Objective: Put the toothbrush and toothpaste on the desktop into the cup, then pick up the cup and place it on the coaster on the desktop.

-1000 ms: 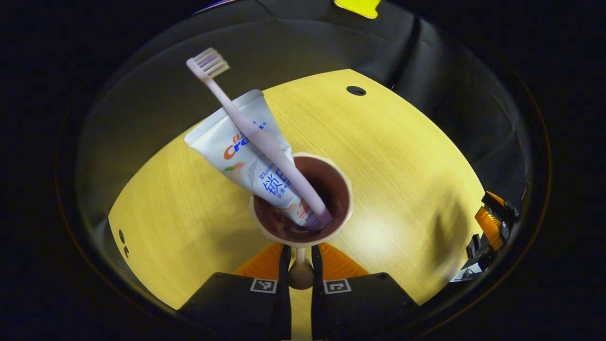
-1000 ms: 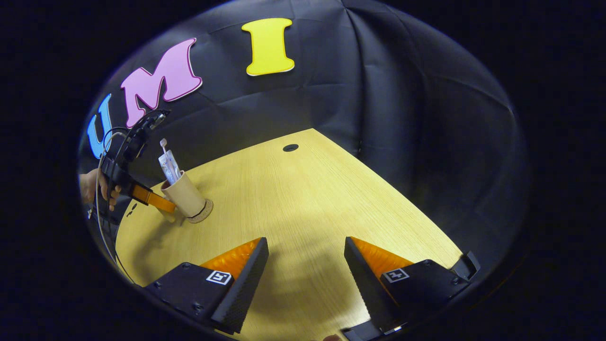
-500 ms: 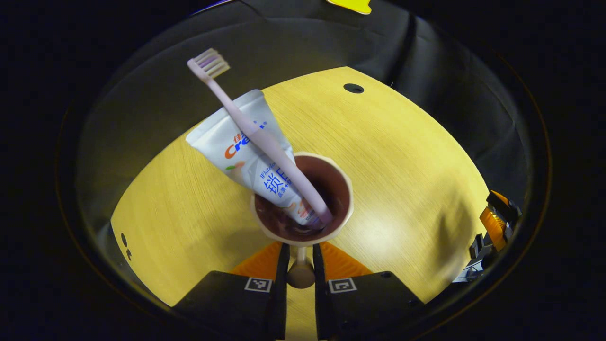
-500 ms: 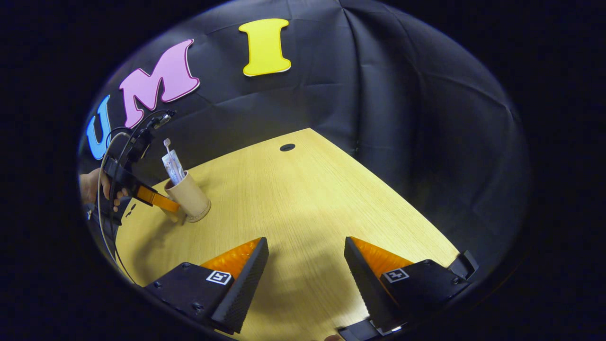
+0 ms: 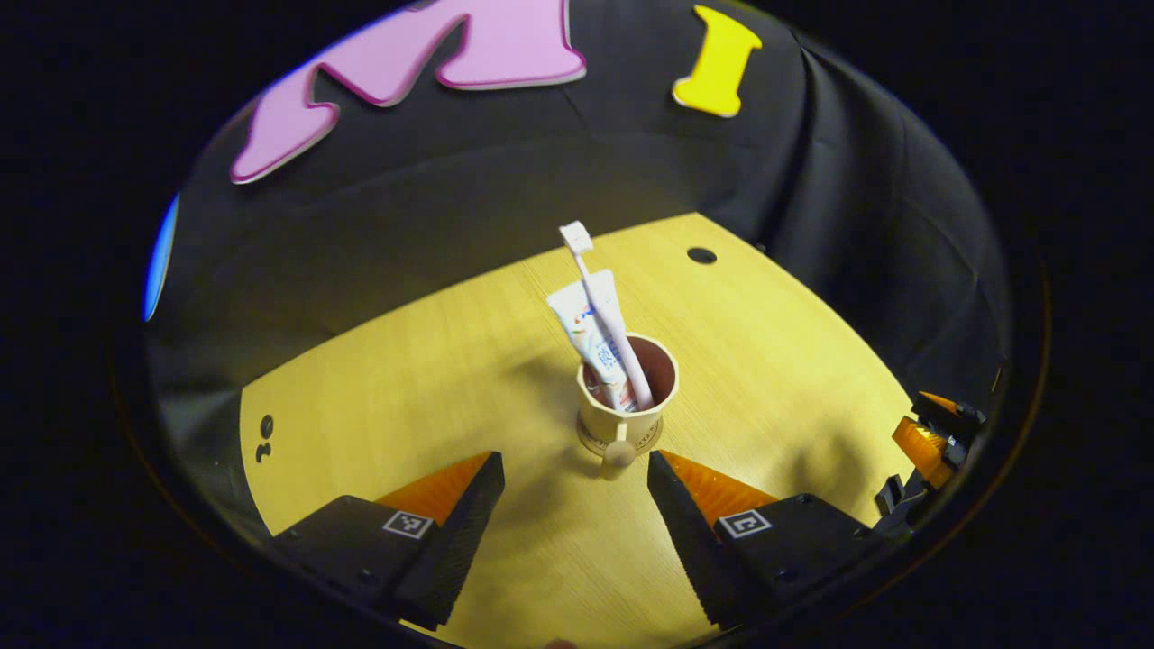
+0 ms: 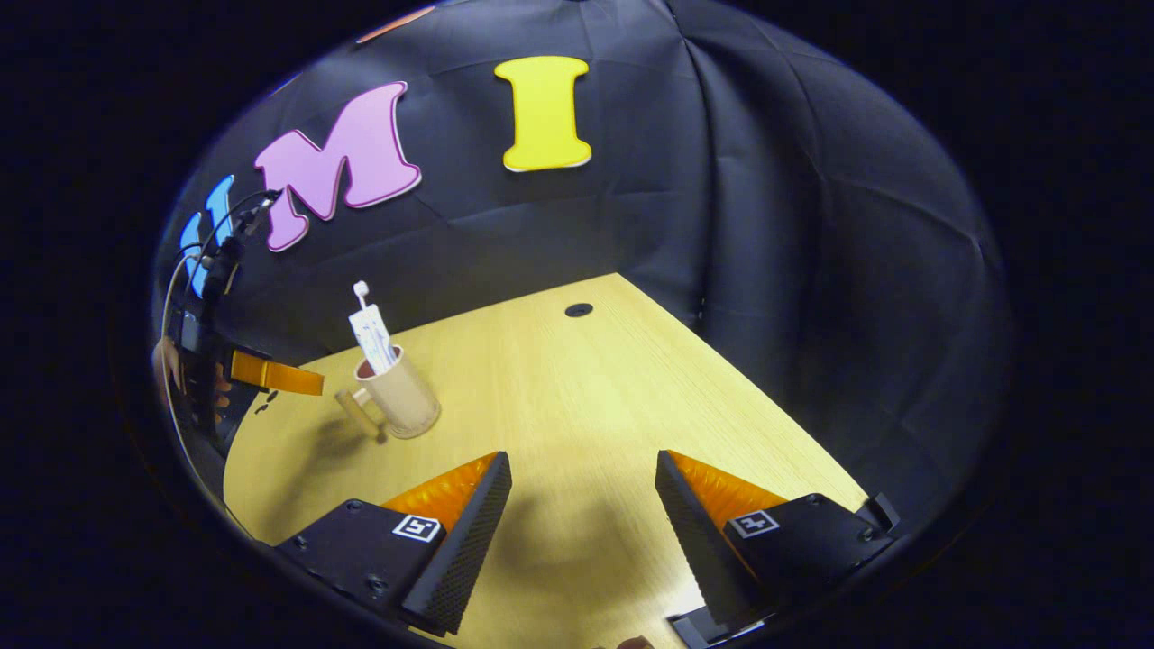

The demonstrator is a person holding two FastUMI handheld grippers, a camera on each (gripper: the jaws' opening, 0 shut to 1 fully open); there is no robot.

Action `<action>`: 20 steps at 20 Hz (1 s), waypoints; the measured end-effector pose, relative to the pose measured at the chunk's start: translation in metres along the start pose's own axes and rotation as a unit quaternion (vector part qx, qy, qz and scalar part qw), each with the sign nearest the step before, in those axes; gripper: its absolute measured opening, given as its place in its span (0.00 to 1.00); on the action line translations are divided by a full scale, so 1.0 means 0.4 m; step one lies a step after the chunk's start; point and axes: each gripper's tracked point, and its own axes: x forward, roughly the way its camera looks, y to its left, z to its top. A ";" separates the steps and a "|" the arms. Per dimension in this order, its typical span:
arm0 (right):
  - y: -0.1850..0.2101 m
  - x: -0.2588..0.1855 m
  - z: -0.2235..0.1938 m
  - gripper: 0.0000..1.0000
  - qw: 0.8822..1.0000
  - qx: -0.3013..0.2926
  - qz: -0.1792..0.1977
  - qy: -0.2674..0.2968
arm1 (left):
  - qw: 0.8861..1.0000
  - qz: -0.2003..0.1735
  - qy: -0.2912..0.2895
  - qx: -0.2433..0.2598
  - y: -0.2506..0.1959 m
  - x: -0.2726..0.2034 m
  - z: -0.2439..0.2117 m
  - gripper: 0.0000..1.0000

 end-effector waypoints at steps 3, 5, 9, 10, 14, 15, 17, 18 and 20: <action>0.079 -0.041 0.022 0.98 0.999 -0.025 0.022 -0.005 | 0.995 0.039 -0.072 -0.056 0.047 -0.147 -0.029 0.99; 0.140 -0.083 0.043 0.98 0.998 -0.039 0.038 -0.013 | 0.989 0.053 -0.105 -0.092 0.083 -0.242 -0.073 0.99; 0.274 -0.183 0.077 0.98 0.994 -0.066 0.076 -0.039 | 0.979 0.064 -0.139 -0.136 0.131 -0.414 -0.186 1.00; 0.308 -0.208 0.078 0.98 0.993 -0.071 0.088 -0.042 | 0.977 0.066 -0.149 -0.139 0.141 -0.448 -0.215 0.99; 0.429 -0.320 0.062 0.98 0.988 -0.068 0.132 -0.051 | 0.966 0.081 -0.193 -0.150 0.180 -0.569 -0.316 0.99; 0.444 -0.345 0.055 0.98 0.987 -0.070 0.135 -0.055 | 0.963 0.085 -0.206 -0.154 0.186 -0.598 -0.335 0.99; 0.473 -0.390 0.033 0.98 0.986 -0.069 0.139 -0.059 | 0.956 0.094 -0.228 -0.157 0.193 -0.662 -0.374 0.99; 0.486 -0.409 0.013 0.98 0.986 -0.065 0.142 -0.053 | 0.956 0.094 -0.231 -0.155 0.186 -0.686 -0.398 0.99; 0.492 -0.448 -0.018 0.98 0.987 -0.057 0.140 -0.046 | 0.958 0.094 -0.227 -0.148 0.168 -0.726 -0.442 0.98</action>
